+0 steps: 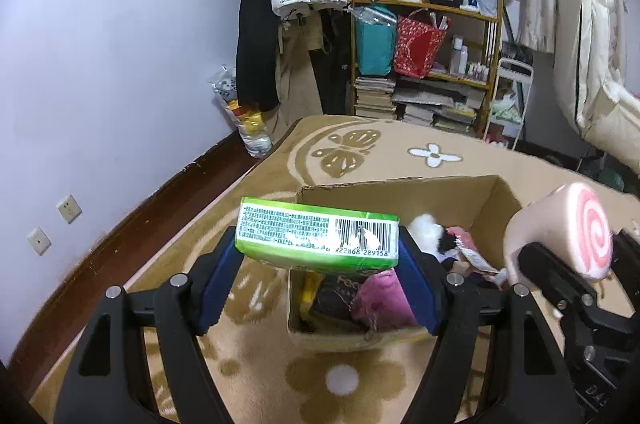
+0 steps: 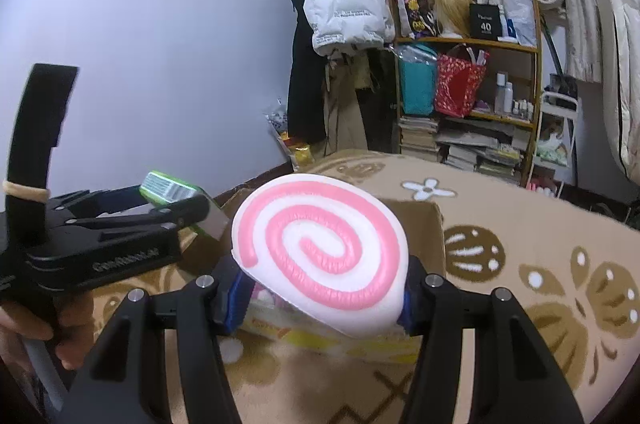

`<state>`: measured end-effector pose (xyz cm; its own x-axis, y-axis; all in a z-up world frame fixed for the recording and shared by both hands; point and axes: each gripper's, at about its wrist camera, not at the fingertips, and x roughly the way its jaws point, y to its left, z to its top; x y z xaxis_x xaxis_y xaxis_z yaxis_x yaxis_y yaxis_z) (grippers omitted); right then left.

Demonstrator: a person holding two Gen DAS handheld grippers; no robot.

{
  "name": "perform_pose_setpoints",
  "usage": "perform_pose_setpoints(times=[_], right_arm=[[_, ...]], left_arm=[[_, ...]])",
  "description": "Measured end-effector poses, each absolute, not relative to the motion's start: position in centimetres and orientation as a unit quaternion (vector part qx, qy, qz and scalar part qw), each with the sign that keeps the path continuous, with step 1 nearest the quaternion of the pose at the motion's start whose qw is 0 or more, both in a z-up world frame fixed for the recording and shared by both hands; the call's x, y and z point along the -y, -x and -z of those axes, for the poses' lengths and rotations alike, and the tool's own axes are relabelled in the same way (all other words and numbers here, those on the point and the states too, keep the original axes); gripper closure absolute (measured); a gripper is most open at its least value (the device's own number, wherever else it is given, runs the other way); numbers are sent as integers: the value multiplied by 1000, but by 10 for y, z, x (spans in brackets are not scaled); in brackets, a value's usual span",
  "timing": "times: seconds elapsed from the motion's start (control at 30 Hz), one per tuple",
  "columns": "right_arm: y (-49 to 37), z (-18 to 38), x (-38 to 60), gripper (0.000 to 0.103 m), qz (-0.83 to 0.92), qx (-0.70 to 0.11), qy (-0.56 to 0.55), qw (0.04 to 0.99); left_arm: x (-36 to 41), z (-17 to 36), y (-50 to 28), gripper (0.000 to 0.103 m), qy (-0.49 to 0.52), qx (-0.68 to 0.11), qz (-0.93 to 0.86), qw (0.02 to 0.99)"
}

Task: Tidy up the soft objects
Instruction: 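Carry the green pack and cake plush up over the box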

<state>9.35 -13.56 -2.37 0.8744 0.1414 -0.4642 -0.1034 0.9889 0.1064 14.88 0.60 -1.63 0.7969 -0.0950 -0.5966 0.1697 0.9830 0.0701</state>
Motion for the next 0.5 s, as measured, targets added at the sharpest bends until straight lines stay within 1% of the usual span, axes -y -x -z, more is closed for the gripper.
perform_pose_setpoints(times=[0.17,0.33,0.5], right_arm=[[-104,25,136,43,-57,-244,-19,968],[-111,32,140,41,-54,-254,-17,966],[-118,38,147,39,-54,-263,-20,963]], left_arm=[[-4,21,-159,30,-76,-313,60,945],[-6,15,-165,29,-63,-303,71,948],[-3,18,-173,29,-59,-309,81,946]])
